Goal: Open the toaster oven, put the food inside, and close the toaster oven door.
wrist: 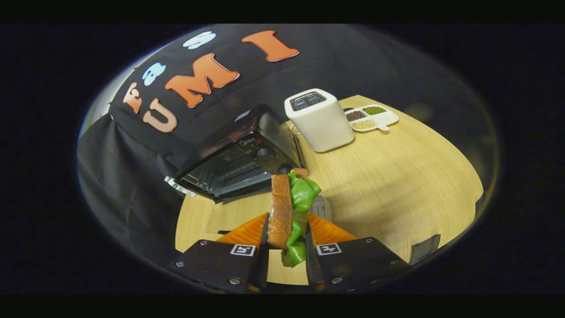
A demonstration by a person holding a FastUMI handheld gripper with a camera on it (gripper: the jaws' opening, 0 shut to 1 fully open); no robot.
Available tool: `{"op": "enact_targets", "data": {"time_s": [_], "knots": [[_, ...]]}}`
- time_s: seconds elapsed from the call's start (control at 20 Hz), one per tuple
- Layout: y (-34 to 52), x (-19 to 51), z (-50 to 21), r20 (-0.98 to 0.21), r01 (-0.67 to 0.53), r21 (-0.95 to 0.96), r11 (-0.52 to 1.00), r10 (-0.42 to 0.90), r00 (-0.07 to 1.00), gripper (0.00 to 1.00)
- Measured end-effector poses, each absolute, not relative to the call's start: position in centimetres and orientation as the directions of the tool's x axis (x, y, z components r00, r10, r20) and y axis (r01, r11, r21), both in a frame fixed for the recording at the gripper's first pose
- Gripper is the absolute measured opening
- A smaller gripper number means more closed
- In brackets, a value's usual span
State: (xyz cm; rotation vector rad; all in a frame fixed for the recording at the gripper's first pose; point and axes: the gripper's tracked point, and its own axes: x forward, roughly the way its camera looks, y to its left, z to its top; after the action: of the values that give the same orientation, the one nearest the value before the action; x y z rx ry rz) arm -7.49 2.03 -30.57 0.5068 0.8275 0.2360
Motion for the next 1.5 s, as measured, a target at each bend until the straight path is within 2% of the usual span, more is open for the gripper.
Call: {"op": "enact_targets", "data": {"time_s": [0.3,0.6,1.15,1.5], "knots": [[7.5,-5.4,-27.9,-0.566,-0.052,0.582,0.811,0.451,0.690,0.35],[13.1,-3.2,-28.4,-0.535,-0.038,0.652,0.758,0.495,0.684,0.35],[20.4,2.3,-32.6,-0.504,0.068,0.758,0.649,0.517,0.692,0.36],[21.5,6.5,-34.3,-0.448,0.136,0.819,0.558,0.472,0.760,0.35]]}}
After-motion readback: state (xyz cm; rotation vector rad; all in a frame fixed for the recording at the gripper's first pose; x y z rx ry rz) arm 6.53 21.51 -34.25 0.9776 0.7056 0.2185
